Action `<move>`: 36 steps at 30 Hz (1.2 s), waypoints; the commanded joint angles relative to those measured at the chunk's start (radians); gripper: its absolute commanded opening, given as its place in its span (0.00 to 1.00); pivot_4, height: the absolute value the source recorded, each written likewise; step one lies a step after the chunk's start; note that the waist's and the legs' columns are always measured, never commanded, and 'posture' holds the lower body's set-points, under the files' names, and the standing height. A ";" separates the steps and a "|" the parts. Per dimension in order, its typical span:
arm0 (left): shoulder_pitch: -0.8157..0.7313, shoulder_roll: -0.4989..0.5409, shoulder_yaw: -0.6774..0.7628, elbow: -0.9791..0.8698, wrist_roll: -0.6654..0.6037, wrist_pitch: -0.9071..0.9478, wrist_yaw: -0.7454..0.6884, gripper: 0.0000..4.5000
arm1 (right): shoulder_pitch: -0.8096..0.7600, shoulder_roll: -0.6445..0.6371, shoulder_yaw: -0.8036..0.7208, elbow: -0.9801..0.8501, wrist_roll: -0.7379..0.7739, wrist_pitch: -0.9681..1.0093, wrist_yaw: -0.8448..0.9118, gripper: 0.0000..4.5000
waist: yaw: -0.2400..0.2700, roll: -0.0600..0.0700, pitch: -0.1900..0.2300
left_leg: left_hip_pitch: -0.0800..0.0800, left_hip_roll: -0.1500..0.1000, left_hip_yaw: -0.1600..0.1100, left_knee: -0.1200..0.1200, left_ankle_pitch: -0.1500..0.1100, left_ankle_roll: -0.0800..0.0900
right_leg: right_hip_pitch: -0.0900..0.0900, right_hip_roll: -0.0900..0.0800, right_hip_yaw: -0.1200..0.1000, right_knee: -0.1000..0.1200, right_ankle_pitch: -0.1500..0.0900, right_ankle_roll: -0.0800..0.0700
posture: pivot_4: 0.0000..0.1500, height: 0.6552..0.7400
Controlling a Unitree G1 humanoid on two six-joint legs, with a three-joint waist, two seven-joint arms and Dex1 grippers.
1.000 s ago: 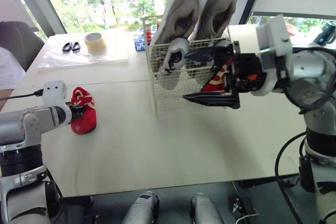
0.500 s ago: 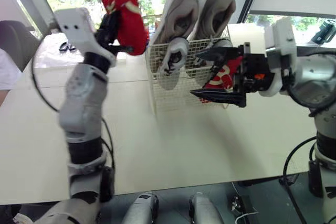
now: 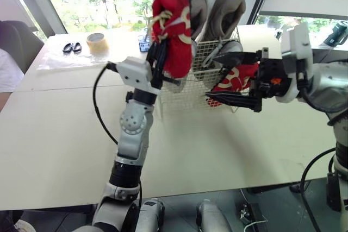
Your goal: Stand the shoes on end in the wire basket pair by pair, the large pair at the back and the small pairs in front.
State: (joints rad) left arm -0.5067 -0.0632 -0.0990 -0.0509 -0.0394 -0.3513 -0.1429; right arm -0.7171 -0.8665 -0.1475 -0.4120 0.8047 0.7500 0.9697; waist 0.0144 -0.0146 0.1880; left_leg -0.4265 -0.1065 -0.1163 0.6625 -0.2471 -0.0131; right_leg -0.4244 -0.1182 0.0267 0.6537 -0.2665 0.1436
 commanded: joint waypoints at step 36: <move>0.209 0.108 -0.124 0.298 0.055 -0.379 0.046 0.90 | -0.107 -0.037 0.010 -0.035 0.040 0.087 -0.037 1.00 | -0.002 0.004 -0.003 | 0.000 0.000 0.000 -0.001 -0.004 0.006 | -0.001 0.000 0.000 0.000 0.000 0.000 | 1.00 1.00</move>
State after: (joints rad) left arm -0.3131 0.0345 -0.2392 0.3130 0.0720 -0.7712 -0.0625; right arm -0.8025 -0.8919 -0.1244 -0.4294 0.8456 0.8509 0.9329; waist 0.0127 -0.0102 0.1854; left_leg -0.4262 -0.1063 -0.1167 0.6617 -0.2507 -0.0070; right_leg -0.4253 -0.1181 0.0266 0.6539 -0.2663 0.1439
